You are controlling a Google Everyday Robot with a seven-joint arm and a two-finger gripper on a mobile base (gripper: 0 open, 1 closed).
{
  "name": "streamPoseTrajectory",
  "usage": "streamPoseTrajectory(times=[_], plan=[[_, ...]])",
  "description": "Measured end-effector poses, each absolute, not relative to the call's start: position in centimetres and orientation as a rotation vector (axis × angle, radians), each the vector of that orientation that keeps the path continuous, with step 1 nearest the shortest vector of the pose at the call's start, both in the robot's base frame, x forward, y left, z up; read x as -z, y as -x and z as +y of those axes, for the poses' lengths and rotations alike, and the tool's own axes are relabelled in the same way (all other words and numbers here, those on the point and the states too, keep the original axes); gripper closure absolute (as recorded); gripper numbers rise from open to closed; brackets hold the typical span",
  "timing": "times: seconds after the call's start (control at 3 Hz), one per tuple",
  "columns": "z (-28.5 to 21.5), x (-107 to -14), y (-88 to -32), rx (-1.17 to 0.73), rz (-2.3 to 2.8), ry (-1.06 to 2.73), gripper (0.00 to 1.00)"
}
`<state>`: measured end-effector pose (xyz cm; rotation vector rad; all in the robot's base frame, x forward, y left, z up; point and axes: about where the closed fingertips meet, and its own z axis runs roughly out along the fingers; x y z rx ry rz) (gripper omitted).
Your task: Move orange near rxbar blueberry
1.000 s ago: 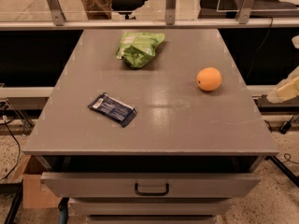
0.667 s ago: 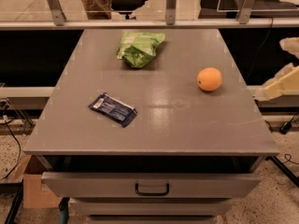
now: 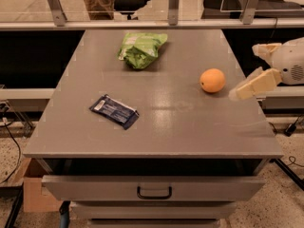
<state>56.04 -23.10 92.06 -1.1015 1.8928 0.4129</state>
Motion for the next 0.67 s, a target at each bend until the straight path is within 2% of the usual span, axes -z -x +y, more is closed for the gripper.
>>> streamPoseTrajectory(times=[0.67], plan=[[-19.6, -89.3, -58.6, -0.448, 1.871, 1.123, 0.00]])
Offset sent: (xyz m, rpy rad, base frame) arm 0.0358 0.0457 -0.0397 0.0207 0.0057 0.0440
